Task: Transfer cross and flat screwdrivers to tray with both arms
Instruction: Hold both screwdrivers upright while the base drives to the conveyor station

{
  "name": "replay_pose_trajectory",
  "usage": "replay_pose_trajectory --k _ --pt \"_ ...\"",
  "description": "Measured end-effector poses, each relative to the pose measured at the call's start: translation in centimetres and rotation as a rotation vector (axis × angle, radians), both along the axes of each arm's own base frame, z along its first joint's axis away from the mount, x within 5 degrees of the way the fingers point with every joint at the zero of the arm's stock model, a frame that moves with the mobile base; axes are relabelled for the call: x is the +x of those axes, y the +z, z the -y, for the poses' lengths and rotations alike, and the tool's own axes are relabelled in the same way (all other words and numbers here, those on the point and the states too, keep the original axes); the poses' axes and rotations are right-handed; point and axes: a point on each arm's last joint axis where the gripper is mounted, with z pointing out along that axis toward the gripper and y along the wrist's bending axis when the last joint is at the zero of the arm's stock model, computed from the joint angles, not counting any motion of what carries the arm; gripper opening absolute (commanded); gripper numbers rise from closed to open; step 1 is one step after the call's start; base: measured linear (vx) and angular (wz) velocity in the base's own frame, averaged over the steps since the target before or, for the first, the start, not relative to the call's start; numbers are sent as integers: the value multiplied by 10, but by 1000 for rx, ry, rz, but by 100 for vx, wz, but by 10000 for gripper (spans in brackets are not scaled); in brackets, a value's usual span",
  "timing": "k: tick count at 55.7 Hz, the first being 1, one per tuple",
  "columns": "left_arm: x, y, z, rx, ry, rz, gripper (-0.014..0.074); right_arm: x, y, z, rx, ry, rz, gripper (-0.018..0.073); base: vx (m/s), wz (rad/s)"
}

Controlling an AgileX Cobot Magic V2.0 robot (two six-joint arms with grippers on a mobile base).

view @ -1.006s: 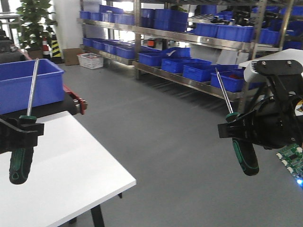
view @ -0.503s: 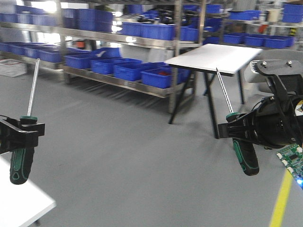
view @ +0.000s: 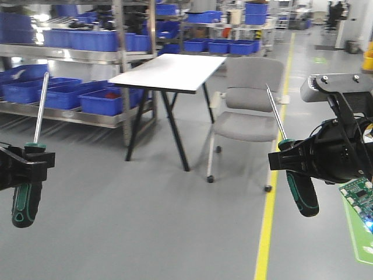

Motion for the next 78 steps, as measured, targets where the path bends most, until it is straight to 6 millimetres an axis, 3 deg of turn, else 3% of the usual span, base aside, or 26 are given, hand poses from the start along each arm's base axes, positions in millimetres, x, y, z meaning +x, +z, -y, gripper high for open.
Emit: replay_pose_trajectory --k 34,78 --pt "0 0 0 0 0 -1 3 0 0 0 -2 0 -2 -8 39 -22" --pt "0 0 0 0 0 -1 3 0 0 0 -2 0 -2 -8 53 42"
